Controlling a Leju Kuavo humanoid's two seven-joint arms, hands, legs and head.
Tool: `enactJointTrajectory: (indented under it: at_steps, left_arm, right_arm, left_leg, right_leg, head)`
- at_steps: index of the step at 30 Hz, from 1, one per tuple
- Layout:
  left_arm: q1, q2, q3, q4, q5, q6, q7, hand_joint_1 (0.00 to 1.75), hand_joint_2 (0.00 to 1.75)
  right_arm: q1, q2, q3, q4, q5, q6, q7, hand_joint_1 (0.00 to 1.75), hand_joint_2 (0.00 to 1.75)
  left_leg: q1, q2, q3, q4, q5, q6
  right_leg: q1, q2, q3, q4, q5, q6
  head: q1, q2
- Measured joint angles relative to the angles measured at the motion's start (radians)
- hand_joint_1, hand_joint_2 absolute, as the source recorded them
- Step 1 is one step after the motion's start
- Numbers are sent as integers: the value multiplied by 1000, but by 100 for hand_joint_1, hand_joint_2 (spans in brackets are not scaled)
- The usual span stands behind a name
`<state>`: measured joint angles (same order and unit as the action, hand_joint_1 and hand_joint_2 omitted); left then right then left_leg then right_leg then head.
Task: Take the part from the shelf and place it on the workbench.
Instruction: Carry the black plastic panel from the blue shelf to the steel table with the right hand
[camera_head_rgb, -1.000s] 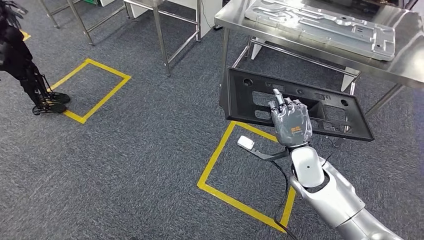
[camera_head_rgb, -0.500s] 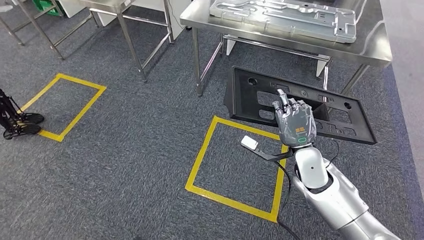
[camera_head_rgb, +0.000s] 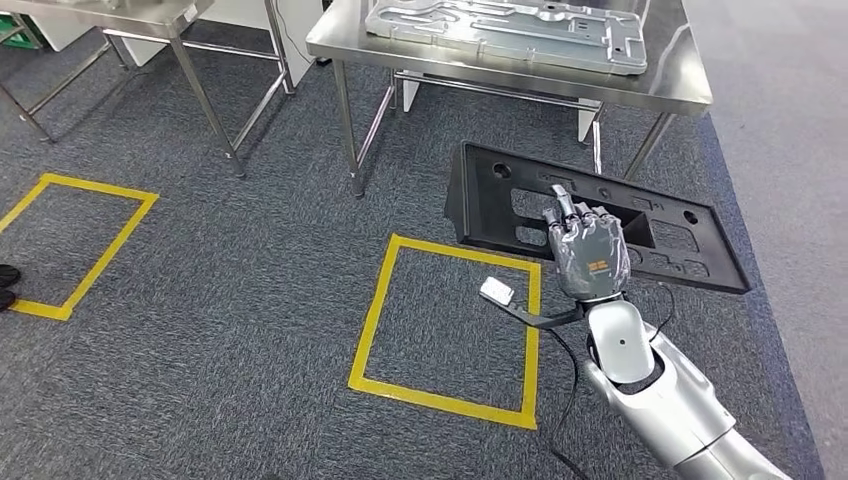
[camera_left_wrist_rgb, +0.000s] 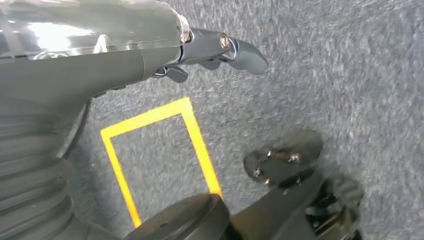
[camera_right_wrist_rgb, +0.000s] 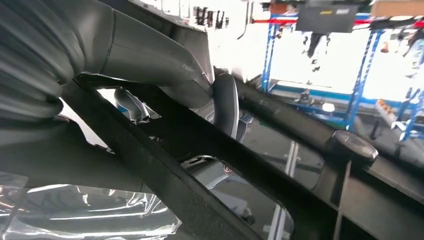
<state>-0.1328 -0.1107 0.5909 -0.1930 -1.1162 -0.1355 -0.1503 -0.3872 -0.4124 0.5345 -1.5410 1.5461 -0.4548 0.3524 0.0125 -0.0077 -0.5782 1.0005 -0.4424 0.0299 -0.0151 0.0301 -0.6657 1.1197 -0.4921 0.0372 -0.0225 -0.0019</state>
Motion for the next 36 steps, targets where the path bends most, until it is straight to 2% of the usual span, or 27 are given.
enactJointTrajectory:
  at_steps: [2, 3, 4, 5, 7, 8, 9, 10, 12, 13, 15, 17, 18, 19, 20, 22, 23, 24, 25, 26, 27, 31, 34, 36]
  left_arm:
    - [2, 0, 0, 0, 0, 0, -3, 0, 175]
    - [3, -1, 0, 0, -1, -1, -4, 0, 175]
    - [3, -1, 0, 0, -1, -1, -6, 0, 175]
    - [4, -2, 0, 0, -1, -2, -7, 0, 175]
    - [3, -5, 0, 0, 0, -2, -10, 0, 175]
    - [3, -6, 0, 0, 0, -2, -11, 0, 175]
    - [3, -6, 0, 0, 1, -2, -11, 0, 175]
    - [3, -6, 0, 0, 1, -2, -12, 0, 175]
    - [3, -6, 1, 0, 2, -2, -12, 0, 175]
    - [3, -6, 1, 0, 2, -2, -12, 0, 175]
    - [3, -6, 1, 0, 3, -2, -12, 0, 175]
    - [6, -6, 1, 0, 3, -2, -12, 0, 175]
    - [8, -6, 1, 0, 3, -2, -12, 0, 175]
    - [9, -6, 2, 0, 3, -2, -12, 0, 175]
    - [9, -6, 2, 0, 3, -2, -13, 0, 175]
    - [8, -6, 2, 0, 3, -1, -15, 0, 175]
    - [8, -6, 2, 0, 3, 0, -17, 0, 175]
    - [7, -6, 3, 0, 3, 0, -18, 0, 175]
    - [6, -6, 4, 0, 3, 1, -19, 0, 175]
    - [5, -6, 5, 0, 4, 1, -19, 0, 175]
    - [4, -6, 7, 0, 4, 1, -20, 0, 175]
    - [3, -7, 16, 0, 21, -8, -26, 0, 175]
    - [2, -7, 26, 0, 27, -18, -22, 0, 175]
    - [1, -7, 33, 0, 29, -25, -14, 0, 175]
  right_arm:
    - [-3, 0, 1, 1, 0, 0, 1, 175, 175]
    - [-2, 0, 2, 2, 0, 0, 1, 175, 175]
    - [-1, 0, 3, 2, 0, 0, 1, 175, 175]
    - [-2, 0, 4, 3, 0, 0, 1, 175, 175]
    - [-5, 0, 4, 3, 0, -1, -1, 175, 175]
    - [-7, 1, 5, 3, 0, -1, -2, 175, 175]
    - [-9, 1, 5, 3, 0, -2, -2, 175, 175]
    - [-11, 2, 6, 3, 0, -2, -3, 175, 175]
    - [-12, 2, 7, 3, 0, -2, -3, 175, 175]
    - [-12, 2, 7, 3, 0, -3, -3, 175, 175]
    - [-14, 3, 8, 3, 0, -3, -4, 175, 175]
    - [-15, 6, 10, 4, 0, -4, -5, 175, 175]
    - [-15, 8, 13, 6, 0, -4, -6, 175, 175]
    - [-14, 9, 15, 8, 0, -5, -7, 175, 175]
    - [-14, 10, 16, 10, 0, -6, -8, 175, 175]
    - [-14, 13, 14, 12, 0, -12, -23, 175, 175]
    - [-13, 17, 10, 13, 0, -19, -38, 175, 175]
    - [-12, 23, 2, 16, 0, -26, -57, 175, 175]
    - [-9, 29, -8, 19, 0, -32, -74, 175, 175]
    - [-8, 35, -19, 23, 0, -37, -88, 175, 175]
    - [-5, 39, -29, 28, 0, -39, -99, 175, 175]
    - [-9, 55, -58, 49, 0, -25, -130, 175, 175]
    - [-38, 58, -61, 70, 0, 13, -151, 175, 175]
    - [-81, 60, -61, 94, 0, 52, -194, 175, 175]
  left_leg:
    - [-1, 17, 0, 0, -2, 3]
    - [-1, 26, 0, 0, -3, 2]
    - [-1, 34, 0, 1, -4, 1]
    - [-1, 42, 1, 2, -6, -1]
    - [-3, 57, 4, 6, -12, -8]
    - [-6, 64, 5, 8, -15, -13]
    - [-8, 71, 7, 9, -18, -18]
    - [-10, 78, 9, 9, -21, -24]
    - [-9, 90, 13, 10, -27, -36]
    - [-8, 84, 11, 22, -38, -42]
    - [-4, 53, -22, 100, -86, -48]
    - [-3, 26, -86, 238, -148, -51]
    - [-3, 21, -112, 287, -161, -51]
    - [-3, 18, -126, 310, -159, -51]
    - [-3, 16, -119, 286, -133, -49]
    - [-3, 0, -66, 157, -59, -40]
    - [-2, -14, -39, 91, -32, -35]
    - [-2, -26, -20, 49, -19, -31]
    - [-3, -34, -13, 30, -19, -27]
    - [-5, -35, -11, 25, -19, -24]
    - [-6, -33, -9, 21, -17, -23]
    - [-7, -34, -8, 11, -9, -21]
    - [-9, -35, -9, 12, -8, -15]
    - [-10, -35, -11, 13, -7, -13]
  right_leg:
    - [-3, -18, -63, 125, -50, 8]
    - [-6, -21, -81, 159, -55, 10]
    - [-8, -24, -82, 159, -44, 12]
    - [-9, -29, -63, 120, -18, 13]
    - [-7, -61, 8, -13, 40, 9]
    - [-4, -74, 35, -66, 56, 3]
    - [0, -82, 49, -95, 61, -3]
    - [4, -80, 50, -102, 58, -11]
    - [3, -60, 50, -104, 61, -24]
    - [1, -51, 51, -106, 62, -31]
    - [-2, -36, 55, -110, 64, -42]
    - [1, -19, 55, -110, 63, -49]
    - [2, -9, 55, -109, 62, -50]
    - [4, 2, 55, -108, 62, -51]
    - [4, 13, 55, -106, 61, -50]
    - [4, 33, 56, -101, 58, -48]
    - [4, 42, 54, -98, 57, -45]
    - [4, 49, 52, -96, 56, -41]
    - [3, 55, 49, -95, 56, -35]
    - [2, 60, 47, -96, 58, -29]
    - [1, 62, 47, -98, 59, -27]
    - [1, 58, 53, -108, 63, -39]
    - [0, 57, 55, -112, 65, -34]
    - [-2, 57, 54, -113, 67, -29]
  head:
    - [0, 0]
    - [0, 0]
    - [0, 0]
    - [0, 0]
    - [0, 0]
    - [0, 0]
    - [0, 0]
    - [0, 0]
    - [0, 0]
    - [0, 0]
    - [0, 0]
    - [0, 0]
    - [0, 0]
    - [0, 0]
    - [0, 0]
    - [0, 0]
    - [0, 0]
    - [0, 0]
    - [0, 0]
    - [0, 0]
    - [0, 0]
    - [0, 0]
    - [0, 0]
    - [0, 0]
